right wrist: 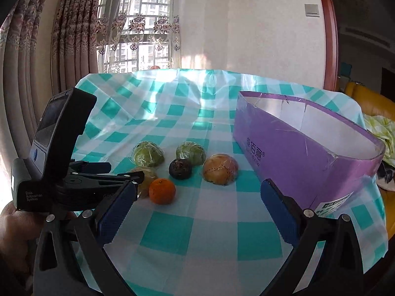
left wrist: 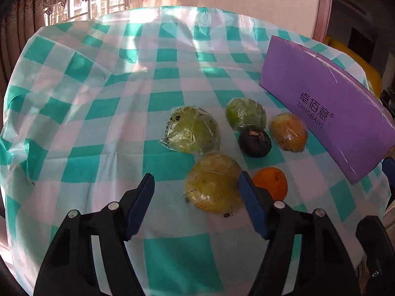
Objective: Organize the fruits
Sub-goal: 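Grasp the large yellow-green wrapped fruit with the left tool, then grasp the large brown wrapped fruit with the right tool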
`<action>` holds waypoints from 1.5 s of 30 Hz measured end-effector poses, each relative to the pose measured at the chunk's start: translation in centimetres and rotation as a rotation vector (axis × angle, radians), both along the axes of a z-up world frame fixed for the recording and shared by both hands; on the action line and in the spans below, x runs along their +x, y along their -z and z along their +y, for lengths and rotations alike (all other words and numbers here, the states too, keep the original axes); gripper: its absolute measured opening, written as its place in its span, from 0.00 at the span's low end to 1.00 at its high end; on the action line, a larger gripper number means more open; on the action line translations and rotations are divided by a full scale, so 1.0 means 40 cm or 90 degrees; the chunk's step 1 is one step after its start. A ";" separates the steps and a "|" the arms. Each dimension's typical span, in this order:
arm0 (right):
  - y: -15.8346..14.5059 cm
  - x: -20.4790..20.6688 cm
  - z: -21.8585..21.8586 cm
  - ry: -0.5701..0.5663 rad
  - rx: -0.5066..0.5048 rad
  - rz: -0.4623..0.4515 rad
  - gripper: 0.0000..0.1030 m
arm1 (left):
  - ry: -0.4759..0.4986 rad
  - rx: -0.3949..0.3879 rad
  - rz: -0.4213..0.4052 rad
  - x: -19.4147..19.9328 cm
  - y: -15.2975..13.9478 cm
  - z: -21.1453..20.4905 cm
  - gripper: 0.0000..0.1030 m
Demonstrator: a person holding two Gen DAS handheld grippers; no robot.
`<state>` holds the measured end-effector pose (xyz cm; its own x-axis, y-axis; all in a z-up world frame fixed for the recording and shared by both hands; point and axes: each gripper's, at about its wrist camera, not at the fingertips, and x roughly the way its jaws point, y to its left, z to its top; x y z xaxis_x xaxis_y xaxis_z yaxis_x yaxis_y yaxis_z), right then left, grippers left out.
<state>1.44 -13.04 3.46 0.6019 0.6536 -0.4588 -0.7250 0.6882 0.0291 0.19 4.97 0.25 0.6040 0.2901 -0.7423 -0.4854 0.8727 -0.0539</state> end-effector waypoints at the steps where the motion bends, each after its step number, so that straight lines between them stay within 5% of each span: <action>1: 0.001 0.004 -0.002 0.001 0.002 0.005 0.95 | 0.001 0.002 0.002 0.002 0.001 -0.001 0.68; 8: 0.004 0.015 -0.010 0.002 0.012 0.019 0.95 | 0.049 0.001 0.044 0.025 0.020 -0.015 0.67; 12: 0.007 0.022 -0.012 0.001 0.016 0.028 0.95 | 0.055 0.033 0.069 0.043 0.023 -0.014 0.79; 17: 0.010 0.025 -0.013 -0.001 0.020 0.031 0.95 | 0.071 0.032 0.088 0.059 0.036 -0.005 0.80; 22: 0.016 0.037 -0.017 -0.001 0.026 0.049 0.95 | 0.109 0.039 0.086 0.061 0.037 -0.022 0.61; 33: 0.024 0.047 -0.009 -0.002 0.018 0.067 0.95 | -0.029 0.001 0.054 0.006 0.030 0.067 0.58; 40: 0.029 0.048 0.002 -0.003 0.003 0.068 0.95 | -0.008 0.036 0.077 0.022 0.037 0.041 0.73; 45: 0.032 0.052 0.015 0.001 -0.014 0.076 0.95 | -0.012 0.065 0.076 0.023 0.033 0.021 0.58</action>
<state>3.54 -12.44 2.19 0.5428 0.6419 -0.5416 -0.7162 0.6906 0.1006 1.12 5.80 -1.08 0.5072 0.3783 -0.7744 -0.5000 0.8610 0.0931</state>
